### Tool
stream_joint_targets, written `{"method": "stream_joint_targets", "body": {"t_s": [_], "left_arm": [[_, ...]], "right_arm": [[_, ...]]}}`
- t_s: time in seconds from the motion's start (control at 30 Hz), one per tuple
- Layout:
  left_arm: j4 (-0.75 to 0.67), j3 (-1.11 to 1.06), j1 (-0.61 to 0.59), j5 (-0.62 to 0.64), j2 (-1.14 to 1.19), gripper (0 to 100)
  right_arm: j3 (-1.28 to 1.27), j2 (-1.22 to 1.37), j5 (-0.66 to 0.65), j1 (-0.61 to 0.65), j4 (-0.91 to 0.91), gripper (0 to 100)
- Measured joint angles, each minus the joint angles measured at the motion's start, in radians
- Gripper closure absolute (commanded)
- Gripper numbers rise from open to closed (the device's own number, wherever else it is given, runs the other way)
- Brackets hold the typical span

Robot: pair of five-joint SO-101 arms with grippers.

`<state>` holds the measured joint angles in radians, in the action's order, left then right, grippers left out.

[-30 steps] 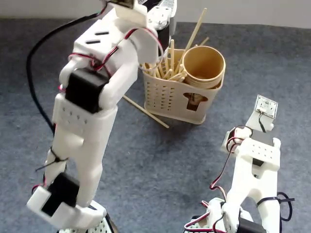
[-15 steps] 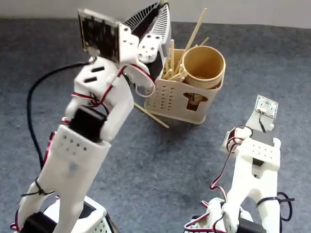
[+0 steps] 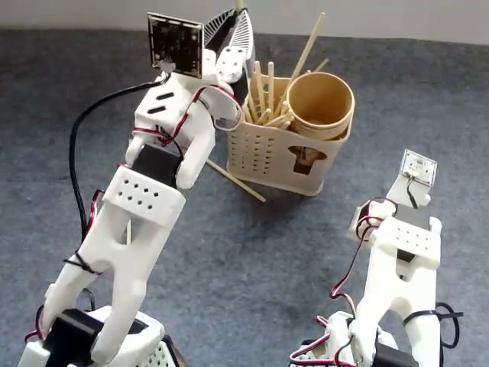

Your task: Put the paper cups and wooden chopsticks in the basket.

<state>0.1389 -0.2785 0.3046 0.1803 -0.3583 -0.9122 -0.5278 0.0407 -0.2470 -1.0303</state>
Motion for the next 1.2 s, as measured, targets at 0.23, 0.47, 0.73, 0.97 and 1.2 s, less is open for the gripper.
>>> {"method": "stream_joint_targets", "body": {"t_s": [0.23,0.47,0.73,0.97,1.2], "left_arm": [[0.051,-0.014,0.002,0.000,0.011,87],[0.270,0.015,0.000,0.000,0.012,88],[0.493,0.081,-0.002,0.000,-0.064,88],[0.664,0.081,-0.104,0.000,-0.178,88],[0.838,0.081,-0.307,-0.066,-0.186,88]], "right_arm": [[0.000,0.000,0.000,0.000,0.000,99.3],[0.000,0.000,0.000,0.003,0.000,99.3],[0.000,0.000,0.000,0.003,0.000,99.3],[0.000,0.000,0.000,0.003,0.000,99.3],[-0.044,0.000,0.000,0.003,0.041,99.3]]}}
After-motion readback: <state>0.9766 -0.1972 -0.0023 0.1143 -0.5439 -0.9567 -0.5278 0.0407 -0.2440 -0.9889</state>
